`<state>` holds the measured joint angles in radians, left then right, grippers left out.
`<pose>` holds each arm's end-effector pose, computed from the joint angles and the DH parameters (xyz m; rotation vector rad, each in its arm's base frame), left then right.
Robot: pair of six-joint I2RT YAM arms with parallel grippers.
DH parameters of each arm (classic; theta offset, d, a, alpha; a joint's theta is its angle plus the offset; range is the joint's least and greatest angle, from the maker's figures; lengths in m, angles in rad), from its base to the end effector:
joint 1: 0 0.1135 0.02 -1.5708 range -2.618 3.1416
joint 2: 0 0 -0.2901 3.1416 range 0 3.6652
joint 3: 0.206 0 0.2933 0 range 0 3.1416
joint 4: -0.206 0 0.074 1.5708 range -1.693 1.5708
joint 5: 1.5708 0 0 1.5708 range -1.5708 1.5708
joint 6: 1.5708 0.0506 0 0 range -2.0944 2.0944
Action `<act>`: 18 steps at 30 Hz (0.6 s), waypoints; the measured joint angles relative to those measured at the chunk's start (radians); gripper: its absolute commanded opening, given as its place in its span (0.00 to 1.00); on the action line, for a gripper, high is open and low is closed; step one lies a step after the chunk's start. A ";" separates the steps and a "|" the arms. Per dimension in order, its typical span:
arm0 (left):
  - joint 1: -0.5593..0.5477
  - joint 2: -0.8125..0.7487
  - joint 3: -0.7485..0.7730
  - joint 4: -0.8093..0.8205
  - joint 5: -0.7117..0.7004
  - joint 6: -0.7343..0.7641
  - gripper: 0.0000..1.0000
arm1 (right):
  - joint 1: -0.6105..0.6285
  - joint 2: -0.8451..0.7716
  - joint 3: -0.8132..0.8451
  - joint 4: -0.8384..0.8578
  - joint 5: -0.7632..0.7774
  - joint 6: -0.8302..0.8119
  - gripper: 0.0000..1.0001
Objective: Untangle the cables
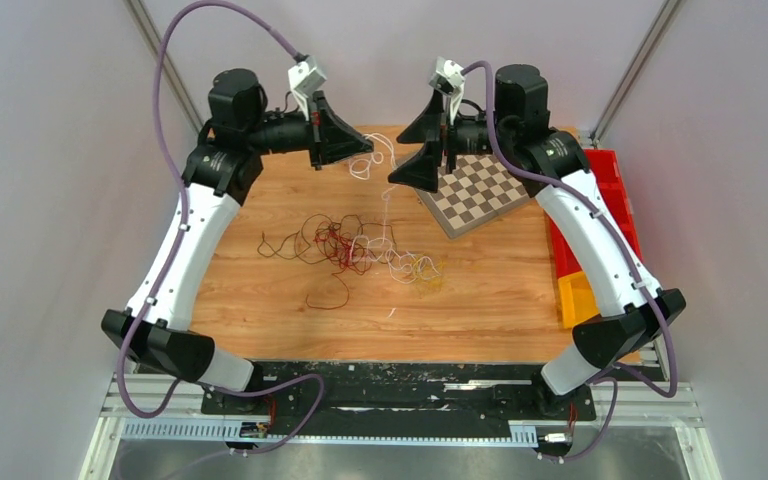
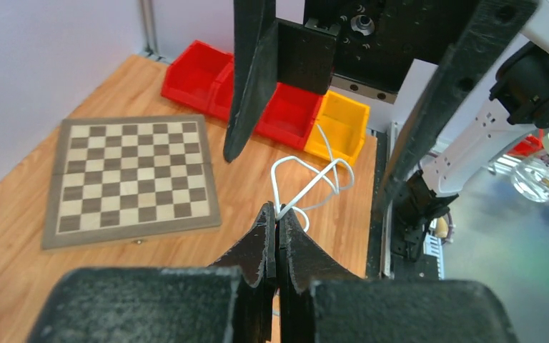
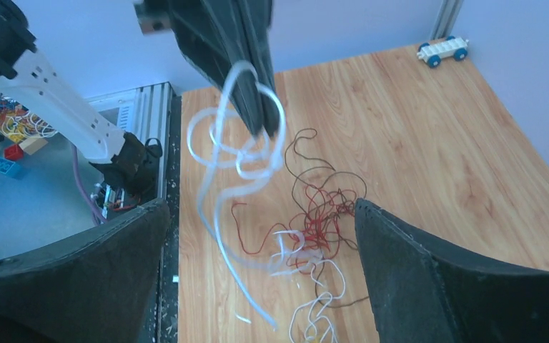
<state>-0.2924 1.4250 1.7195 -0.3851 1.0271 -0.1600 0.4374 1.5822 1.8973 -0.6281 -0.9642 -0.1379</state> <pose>0.3082 -0.1380 0.5322 0.9059 1.5049 -1.1781 0.3226 0.1967 0.5179 -1.1444 1.5011 1.1042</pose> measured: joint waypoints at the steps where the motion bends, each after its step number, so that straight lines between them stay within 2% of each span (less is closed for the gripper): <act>1: -0.019 0.019 0.013 -0.003 0.000 0.005 0.00 | 0.014 0.000 0.000 0.019 0.007 0.011 0.95; 2: -0.038 0.036 0.026 -0.007 0.000 0.010 0.00 | 0.026 0.000 0.000 0.035 0.015 0.019 0.89; 3: -0.050 0.047 0.032 -0.008 0.000 0.013 0.00 | 0.033 0.000 0.000 0.048 0.023 0.026 0.76; 5: -0.072 0.063 0.039 -0.015 0.000 0.017 0.00 | 0.041 0.002 0.000 0.066 0.031 0.034 0.36; 6: -0.080 0.068 0.039 -0.018 0.000 0.018 0.00 | 0.045 0.002 0.000 0.073 0.039 0.042 0.20; 7: -0.084 0.070 0.039 -0.019 -0.001 0.018 0.00 | 0.045 0.002 -0.002 0.078 0.040 0.041 0.07; 8: -0.088 0.070 0.039 -0.020 -0.004 0.017 0.00 | 0.046 0.002 -0.005 0.082 0.043 0.041 0.01; 11: -0.090 0.070 0.045 -0.027 -0.021 0.029 0.00 | 0.042 -0.005 -0.033 0.093 0.065 0.042 0.00; 12: -0.090 0.070 0.045 -0.032 -0.030 0.036 0.06 | 0.038 -0.009 -0.047 0.095 0.068 0.041 0.00; 13: -0.090 0.070 0.045 -0.044 -0.042 0.045 0.22 | 0.033 -0.013 -0.056 0.095 0.071 0.040 0.00; 14: -0.091 0.070 0.045 -0.053 -0.054 0.056 0.30 | 0.027 -0.016 -0.063 0.093 0.071 0.040 0.00; 15: -0.094 0.070 0.045 -0.062 -0.064 0.067 0.44 | 0.011 -0.019 -0.066 0.091 0.064 0.041 0.00; 16: -0.092 0.070 0.045 -0.072 -0.077 0.074 0.53 | -0.011 -0.024 -0.066 0.085 0.063 0.045 0.00; 17: -0.084 0.070 0.045 -0.075 -0.085 0.081 0.70 | -0.039 -0.029 -0.066 0.084 0.062 0.052 0.00; 18: -0.072 0.069 0.046 -0.080 -0.095 0.089 0.84 | -0.085 -0.033 -0.063 0.082 0.059 0.062 0.00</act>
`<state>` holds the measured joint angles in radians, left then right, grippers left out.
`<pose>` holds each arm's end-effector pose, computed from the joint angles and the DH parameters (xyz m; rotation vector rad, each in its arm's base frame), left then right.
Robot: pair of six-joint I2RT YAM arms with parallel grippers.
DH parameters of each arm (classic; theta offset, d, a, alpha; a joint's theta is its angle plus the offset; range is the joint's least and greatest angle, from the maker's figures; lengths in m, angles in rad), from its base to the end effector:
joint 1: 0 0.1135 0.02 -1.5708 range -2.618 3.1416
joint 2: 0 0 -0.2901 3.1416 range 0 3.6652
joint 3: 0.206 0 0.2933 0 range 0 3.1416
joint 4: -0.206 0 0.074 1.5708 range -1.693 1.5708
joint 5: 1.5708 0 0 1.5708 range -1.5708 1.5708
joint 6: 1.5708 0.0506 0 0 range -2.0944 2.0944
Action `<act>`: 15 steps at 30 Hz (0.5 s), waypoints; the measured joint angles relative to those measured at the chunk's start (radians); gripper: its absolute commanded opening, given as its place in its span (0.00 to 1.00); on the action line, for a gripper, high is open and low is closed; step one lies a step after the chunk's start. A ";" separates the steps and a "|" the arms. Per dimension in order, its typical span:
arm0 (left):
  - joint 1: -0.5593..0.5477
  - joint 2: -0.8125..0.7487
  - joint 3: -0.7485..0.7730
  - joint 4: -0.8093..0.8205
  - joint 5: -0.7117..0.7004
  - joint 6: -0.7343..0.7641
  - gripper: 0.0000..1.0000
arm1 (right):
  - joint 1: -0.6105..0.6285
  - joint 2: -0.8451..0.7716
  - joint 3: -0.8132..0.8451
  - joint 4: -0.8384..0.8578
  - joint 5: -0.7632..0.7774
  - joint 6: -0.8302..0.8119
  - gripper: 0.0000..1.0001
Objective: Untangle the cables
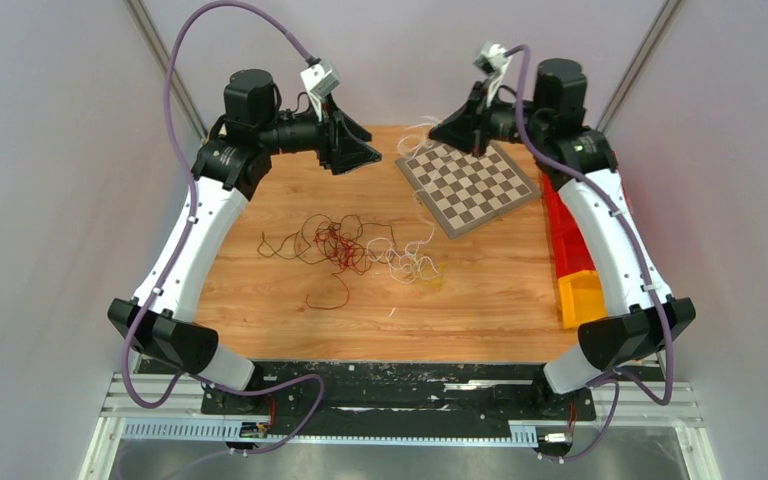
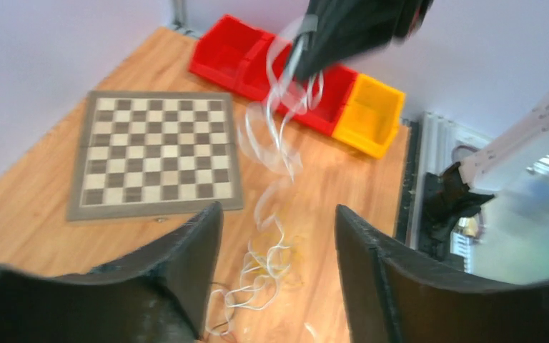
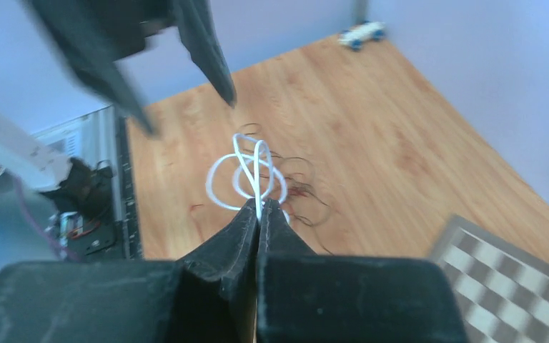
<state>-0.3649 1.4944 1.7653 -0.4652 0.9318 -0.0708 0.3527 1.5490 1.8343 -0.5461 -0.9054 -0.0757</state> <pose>0.3224 -0.1666 0.5173 0.9357 1.5640 -1.1262 0.3372 0.1665 0.5148 -0.9986 1.5519 1.0161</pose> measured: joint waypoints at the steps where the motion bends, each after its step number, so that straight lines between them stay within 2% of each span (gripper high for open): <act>1: 0.010 0.000 0.000 -0.006 -0.011 0.008 0.88 | -0.040 -0.002 0.005 -0.003 0.000 0.008 0.00; 2: 0.019 0.000 0.000 -0.014 -0.026 0.013 0.93 | -0.092 -0.002 0.014 -0.005 0.003 0.017 0.00; 4: 0.033 0.000 -0.003 -0.025 -0.058 0.018 0.95 | -0.195 0.000 0.035 -0.012 0.015 0.030 0.00; 9: 0.052 -0.006 -0.041 -0.041 -0.130 0.035 0.98 | -0.430 0.033 0.146 -0.021 0.056 0.059 0.00; 15: 0.068 -0.012 -0.113 -0.052 -0.174 0.045 0.98 | -0.661 0.220 0.449 -0.002 0.079 0.103 0.00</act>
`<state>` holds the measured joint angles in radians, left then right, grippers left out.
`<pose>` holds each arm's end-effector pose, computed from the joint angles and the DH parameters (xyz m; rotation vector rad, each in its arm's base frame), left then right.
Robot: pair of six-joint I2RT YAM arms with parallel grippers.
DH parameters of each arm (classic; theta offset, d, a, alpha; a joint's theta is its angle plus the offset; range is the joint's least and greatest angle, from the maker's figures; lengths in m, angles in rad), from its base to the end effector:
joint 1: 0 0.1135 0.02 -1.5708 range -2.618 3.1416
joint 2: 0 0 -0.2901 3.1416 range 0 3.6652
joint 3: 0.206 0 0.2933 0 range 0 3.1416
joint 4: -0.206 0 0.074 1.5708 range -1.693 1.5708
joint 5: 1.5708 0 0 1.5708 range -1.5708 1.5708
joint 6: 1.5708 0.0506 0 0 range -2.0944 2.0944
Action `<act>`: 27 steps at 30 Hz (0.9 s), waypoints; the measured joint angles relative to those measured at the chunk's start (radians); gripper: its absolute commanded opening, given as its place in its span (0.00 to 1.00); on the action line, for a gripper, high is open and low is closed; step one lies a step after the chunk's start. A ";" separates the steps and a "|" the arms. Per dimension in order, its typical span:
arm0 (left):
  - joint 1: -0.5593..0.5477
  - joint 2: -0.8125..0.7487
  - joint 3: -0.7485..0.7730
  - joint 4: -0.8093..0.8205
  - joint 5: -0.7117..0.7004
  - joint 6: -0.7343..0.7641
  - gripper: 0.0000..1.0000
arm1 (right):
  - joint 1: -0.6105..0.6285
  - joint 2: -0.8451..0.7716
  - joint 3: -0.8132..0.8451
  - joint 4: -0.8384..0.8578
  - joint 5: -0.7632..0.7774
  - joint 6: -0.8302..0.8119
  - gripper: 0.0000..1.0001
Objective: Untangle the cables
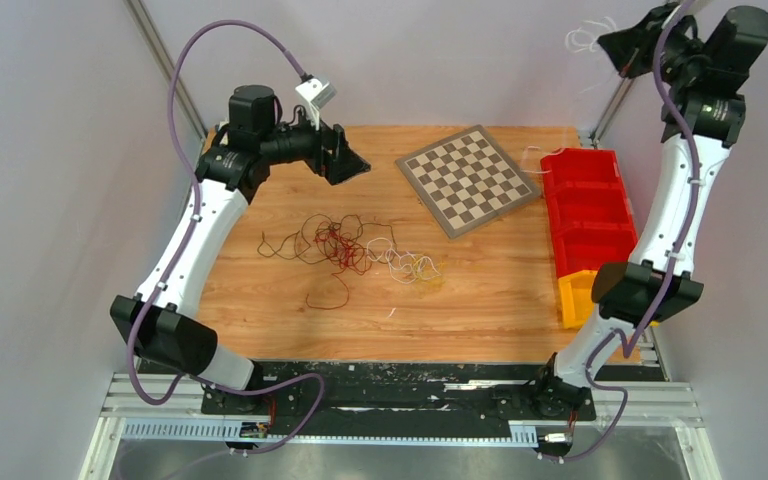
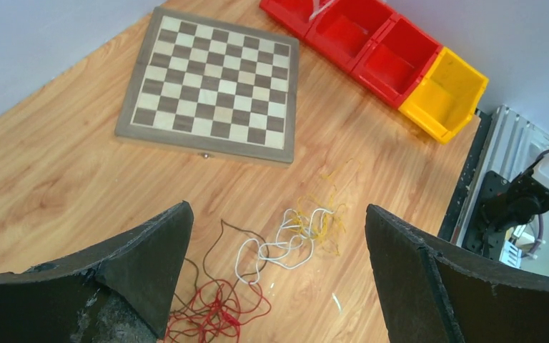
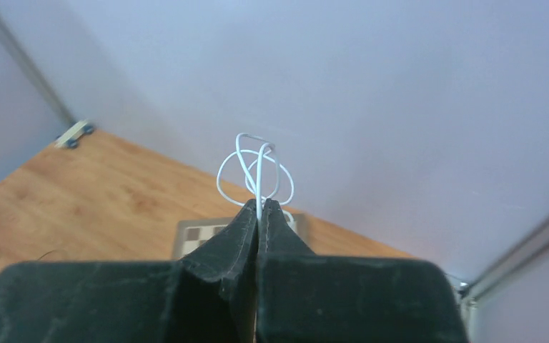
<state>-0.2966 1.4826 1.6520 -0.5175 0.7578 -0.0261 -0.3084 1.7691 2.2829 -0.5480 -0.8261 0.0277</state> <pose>0.3450 -0.1418 0.4722 0.7643 1.7711 -0.9394 0.3981 -0.0878 0.5876 -0.3715 1.5683 0.4434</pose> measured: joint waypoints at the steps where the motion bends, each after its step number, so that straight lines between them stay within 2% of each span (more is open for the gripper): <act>1: 0.002 0.000 -0.006 -0.003 -0.005 0.002 0.98 | -0.030 0.050 0.063 0.011 0.005 0.008 0.00; 4: 0.005 0.000 -0.016 -0.011 -0.018 0.003 0.98 | -0.091 0.165 0.167 0.038 0.023 0.021 0.00; 8: 0.007 0.000 -0.018 -0.017 -0.031 0.004 0.98 | -0.130 0.242 0.154 0.069 0.061 0.010 0.00; 12: 0.011 0.001 -0.034 -0.019 -0.037 0.006 0.98 | -0.145 0.273 0.085 0.112 0.101 -0.034 0.00; 19: 0.012 0.023 -0.039 -0.022 -0.039 0.004 0.98 | -0.166 0.344 0.108 0.175 0.129 -0.056 0.00; 24: 0.012 0.061 -0.039 -0.023 -0.040 0.002 0.98 | -0.177 0.344 0.101 0.227 0.127 -0.071 0.00; 27: 0.012 0.082 -0.039 -0.024 -0.042 -0.002 0.97 | -0.178 0.323 0.029 0.258 0.126 -0.116 0.00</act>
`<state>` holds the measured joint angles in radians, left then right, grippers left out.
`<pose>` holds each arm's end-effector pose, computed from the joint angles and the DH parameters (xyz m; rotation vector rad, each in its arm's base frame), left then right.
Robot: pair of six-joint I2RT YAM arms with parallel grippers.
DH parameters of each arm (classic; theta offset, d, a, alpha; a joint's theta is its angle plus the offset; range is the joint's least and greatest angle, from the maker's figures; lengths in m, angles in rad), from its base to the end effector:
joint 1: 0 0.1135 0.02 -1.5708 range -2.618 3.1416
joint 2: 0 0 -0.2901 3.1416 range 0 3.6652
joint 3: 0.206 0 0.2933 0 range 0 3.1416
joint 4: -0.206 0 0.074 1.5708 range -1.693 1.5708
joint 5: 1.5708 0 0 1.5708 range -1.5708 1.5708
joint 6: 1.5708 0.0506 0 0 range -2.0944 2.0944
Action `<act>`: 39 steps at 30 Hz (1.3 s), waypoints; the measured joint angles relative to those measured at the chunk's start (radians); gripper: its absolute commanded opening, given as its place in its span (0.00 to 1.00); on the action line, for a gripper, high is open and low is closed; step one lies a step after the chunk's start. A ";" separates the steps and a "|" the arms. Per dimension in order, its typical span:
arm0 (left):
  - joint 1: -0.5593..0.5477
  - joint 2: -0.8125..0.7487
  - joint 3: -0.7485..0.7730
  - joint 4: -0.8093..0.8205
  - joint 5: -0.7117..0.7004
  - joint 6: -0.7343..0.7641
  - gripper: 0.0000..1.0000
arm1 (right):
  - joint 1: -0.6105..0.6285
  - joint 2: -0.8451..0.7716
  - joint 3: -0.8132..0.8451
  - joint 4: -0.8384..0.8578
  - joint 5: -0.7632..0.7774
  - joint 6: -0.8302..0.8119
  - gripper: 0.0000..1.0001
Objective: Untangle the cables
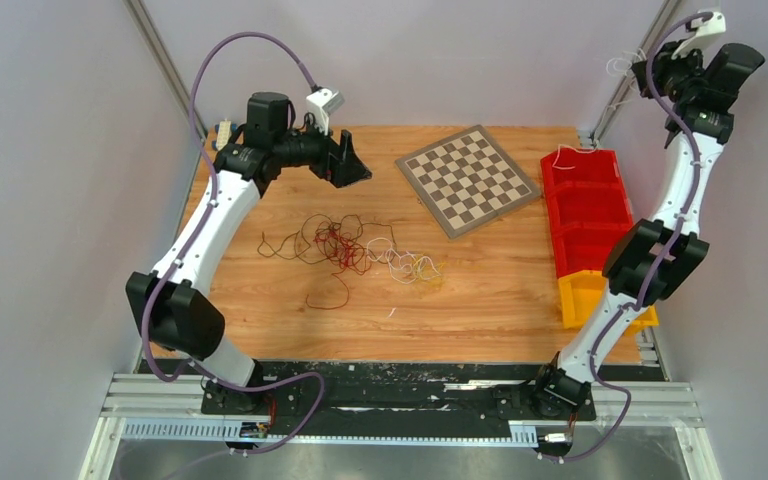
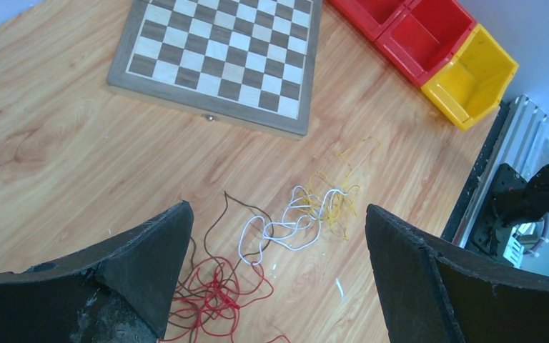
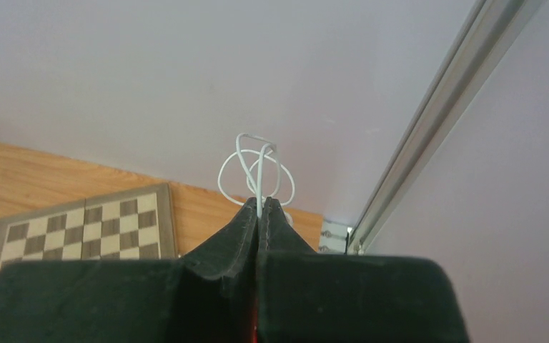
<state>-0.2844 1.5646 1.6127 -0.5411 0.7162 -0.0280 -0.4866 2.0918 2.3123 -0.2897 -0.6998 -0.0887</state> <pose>0.3755 -0.1444 0.4242 0.7022 1.9335 -0.9288 0.4960 -0.2255 0.4787 -0.2095 1.6117 0.1311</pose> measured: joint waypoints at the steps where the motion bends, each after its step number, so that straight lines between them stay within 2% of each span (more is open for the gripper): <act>1: 0.000 0.004 0.000 0.000 0.000 -0.001 0.97 | 0.000 -0.008 -0.035 0.003 0.000 -0.022 0.00; 9: 0.000 0.008 0.000 -0.003 -0.001 -0.003 0.97 | -0.011 -0.025 -0.307 -0.021 0.021 -0.217 0.00; 15: 0.000 0.006 -0.016 -0.005 -0.010 0.002 0.97 | -0.026 0.015 -0.335 -0.120 0.029 -0.326 0.00; 16: 0.001 0.006 -0.022 -0.009 -0.012 0.002 0.97 | -0.027 0.032 -0.327 -0.145 0.030 -0.341 0.03; 17: 0.001 0.006 -0.030 -0.013 -0.014 0.005 0.97 | -0.027 0.050 -0.319 -0.159 0.031 -0.349 0.11; 19: 0.002 0.006 -0.043 -0.027 -0.019 0.010 0.97 | -0.027 0.103 -0.282 -0.208 0.035 -0.367 0.33; 22: 0.004 0.006 -0.055 -0.047 -0.022 0.027 0.99 | -0.024 0.185 -0.220 -0.294 0.044 -0.385 0.61; 25: 0.004 0.005 -0.062 -0.063 -0.019 0.053 1.00 | -0.021 0.211 -0.195 -0.383 0.043 -0.396 0.77; 27: 0.004 0.001 -0.081 -0.063 -0.014 0.065 0.99 | -0.021 0.198 -0.193 -0.420 0.030 -0.402 0.83; 31: -0.006 -0.024 -0.188 -0.034 0.035 0.080 0.91 | -0.011 0.076 -0.265 -0.473 -0.020 -0.410 0.86; 34: -0.038 -0.050 -0.304 0.013 0.067 0.085 0.82 | 0.019 -0.105 -0.402 -0.491 -0.068 -0.411 0.85; 36: -0.088 -0.061 -0.393 0.071 0.084 0.081 0.76 | 0.072 -0.244 -0.524 -0.505 -0.106 -0.410 0.84; 39: -0.170 -0.050 -0.490 0.152 0.107 0.059 0.73 | 0.225 -0.412 -0.714 -0.515 -0.165 -0.411 0.81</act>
<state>-0.4545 1.5150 1.1225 -0.3893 0.8230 0.0311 -0.2611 1.6798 1.5982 -0.8043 -0.8650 -0.4995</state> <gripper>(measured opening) 0.759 0.833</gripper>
